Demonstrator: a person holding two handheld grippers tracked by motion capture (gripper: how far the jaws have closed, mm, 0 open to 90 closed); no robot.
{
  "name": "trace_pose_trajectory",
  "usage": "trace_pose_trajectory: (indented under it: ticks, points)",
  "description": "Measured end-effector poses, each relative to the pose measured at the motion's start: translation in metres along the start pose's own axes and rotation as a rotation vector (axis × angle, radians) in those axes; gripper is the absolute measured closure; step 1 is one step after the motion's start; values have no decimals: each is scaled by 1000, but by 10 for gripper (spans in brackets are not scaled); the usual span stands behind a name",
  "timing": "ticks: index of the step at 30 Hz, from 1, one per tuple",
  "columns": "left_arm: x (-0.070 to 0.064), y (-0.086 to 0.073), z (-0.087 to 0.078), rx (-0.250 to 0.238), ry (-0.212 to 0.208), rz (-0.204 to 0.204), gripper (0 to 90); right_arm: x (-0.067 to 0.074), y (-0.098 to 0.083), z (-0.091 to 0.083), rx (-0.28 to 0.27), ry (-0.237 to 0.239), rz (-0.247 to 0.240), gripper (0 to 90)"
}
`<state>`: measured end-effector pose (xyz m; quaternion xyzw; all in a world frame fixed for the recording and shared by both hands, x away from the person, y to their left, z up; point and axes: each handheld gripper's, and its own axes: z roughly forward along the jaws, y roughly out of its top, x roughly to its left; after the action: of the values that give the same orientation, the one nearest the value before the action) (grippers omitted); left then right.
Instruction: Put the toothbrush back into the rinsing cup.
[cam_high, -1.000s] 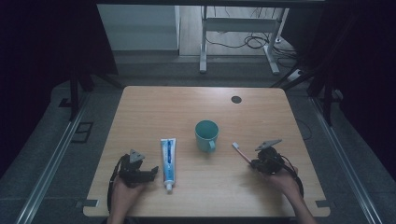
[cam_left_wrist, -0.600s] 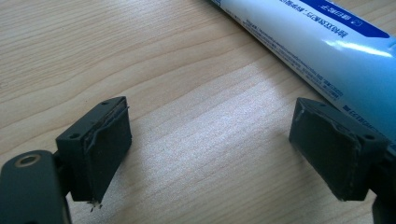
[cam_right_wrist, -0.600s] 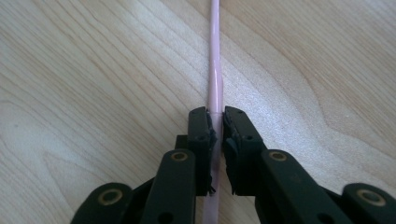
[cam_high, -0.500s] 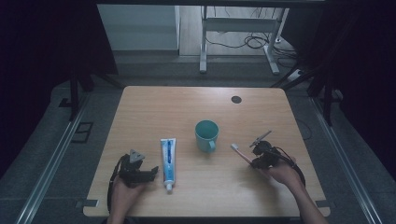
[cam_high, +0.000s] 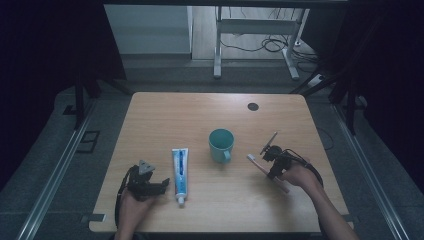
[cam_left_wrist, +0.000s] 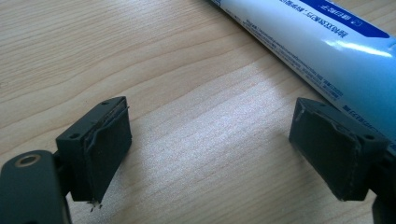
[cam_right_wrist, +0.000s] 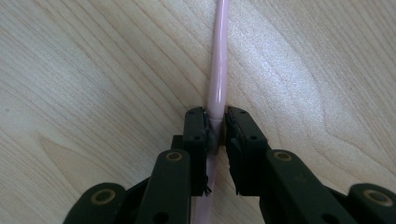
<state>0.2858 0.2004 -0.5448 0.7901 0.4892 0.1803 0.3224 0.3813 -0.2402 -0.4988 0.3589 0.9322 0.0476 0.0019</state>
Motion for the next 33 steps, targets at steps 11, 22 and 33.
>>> trace_pose_trajectory:
  ticks: [11,22,33]
  points:
    - [0,0,0,0,0,0,130,-1,11,1,67,11,22,828]
    - [0,0,0,0,0,0,130,-5,9,-12,16,20,24,836]
    - [0,0,0,0,0,0,130,-6,5,-22,-34,25,20,836]
